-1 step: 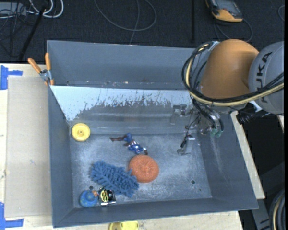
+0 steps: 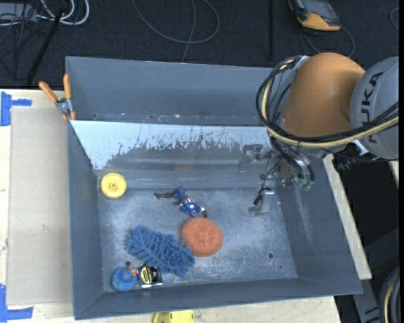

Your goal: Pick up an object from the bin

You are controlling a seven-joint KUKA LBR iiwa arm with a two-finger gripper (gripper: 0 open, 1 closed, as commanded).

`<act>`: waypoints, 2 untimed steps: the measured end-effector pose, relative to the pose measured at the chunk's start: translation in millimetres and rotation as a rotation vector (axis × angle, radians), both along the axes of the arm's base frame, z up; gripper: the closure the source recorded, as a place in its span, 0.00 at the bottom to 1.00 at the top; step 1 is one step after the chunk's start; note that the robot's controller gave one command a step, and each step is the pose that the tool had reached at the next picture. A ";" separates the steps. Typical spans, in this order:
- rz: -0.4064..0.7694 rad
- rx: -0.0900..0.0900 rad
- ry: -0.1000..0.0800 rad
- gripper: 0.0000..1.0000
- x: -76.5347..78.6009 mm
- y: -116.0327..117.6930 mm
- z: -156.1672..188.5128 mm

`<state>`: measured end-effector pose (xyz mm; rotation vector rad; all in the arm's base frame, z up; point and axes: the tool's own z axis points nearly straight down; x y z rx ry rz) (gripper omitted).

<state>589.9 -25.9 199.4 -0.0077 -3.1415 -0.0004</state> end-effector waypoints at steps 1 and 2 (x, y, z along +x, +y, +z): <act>0.031 -0.001 -0.006 0.00 -14.1 25.2 -48.6; 0.146 0.000 0.002 0.00 -16.1 39.2 -85.8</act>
Offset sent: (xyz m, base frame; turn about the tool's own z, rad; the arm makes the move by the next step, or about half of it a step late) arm -0.0153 0.0417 -0.0939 -0.1586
